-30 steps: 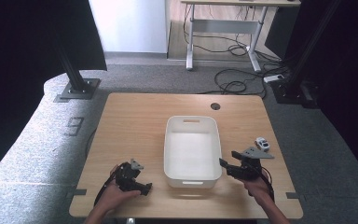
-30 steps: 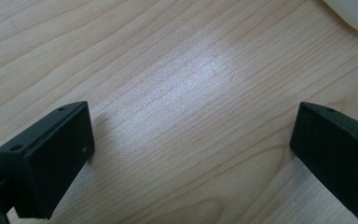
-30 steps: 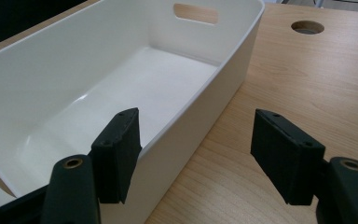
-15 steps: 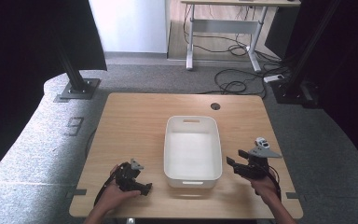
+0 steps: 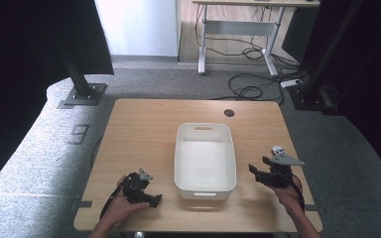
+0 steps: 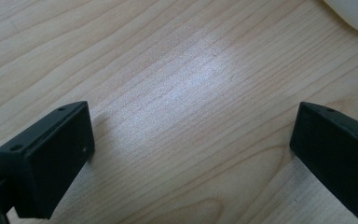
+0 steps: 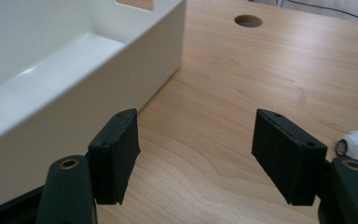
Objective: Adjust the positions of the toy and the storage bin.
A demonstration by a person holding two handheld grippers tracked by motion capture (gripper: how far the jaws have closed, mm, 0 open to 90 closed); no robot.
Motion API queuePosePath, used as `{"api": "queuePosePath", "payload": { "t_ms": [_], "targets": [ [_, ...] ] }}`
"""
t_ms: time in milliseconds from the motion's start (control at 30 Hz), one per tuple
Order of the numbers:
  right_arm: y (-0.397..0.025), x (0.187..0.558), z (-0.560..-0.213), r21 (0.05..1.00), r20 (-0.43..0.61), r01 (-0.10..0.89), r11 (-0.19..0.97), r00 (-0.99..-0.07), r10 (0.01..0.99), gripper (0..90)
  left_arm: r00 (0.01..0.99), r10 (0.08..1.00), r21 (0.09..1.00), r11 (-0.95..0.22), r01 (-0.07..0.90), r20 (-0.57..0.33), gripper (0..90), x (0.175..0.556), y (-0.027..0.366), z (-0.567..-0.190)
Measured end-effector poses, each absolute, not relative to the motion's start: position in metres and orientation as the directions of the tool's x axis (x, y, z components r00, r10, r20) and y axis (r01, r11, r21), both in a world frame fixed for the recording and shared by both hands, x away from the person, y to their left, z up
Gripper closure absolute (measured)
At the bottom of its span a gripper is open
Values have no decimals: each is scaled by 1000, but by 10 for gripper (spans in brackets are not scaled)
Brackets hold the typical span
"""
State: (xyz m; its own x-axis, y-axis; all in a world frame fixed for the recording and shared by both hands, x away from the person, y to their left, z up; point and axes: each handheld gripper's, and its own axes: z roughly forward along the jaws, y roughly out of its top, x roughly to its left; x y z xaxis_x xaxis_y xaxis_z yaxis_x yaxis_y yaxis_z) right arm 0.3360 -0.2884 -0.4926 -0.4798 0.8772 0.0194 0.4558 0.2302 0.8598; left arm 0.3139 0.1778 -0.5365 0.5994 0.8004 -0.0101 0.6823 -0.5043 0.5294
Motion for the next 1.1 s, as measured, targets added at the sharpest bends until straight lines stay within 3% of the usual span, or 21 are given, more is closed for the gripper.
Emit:
{"api": "queuePosePath", "payload": {
  "t_ms": [1100],
  "targets": [
    [-331, 368, -509, 803, 43, 566, 187, -369, 929, 323, 602, 798, 531, -506, 679, -9, 0, 314, 178, -537]
  ]
}}
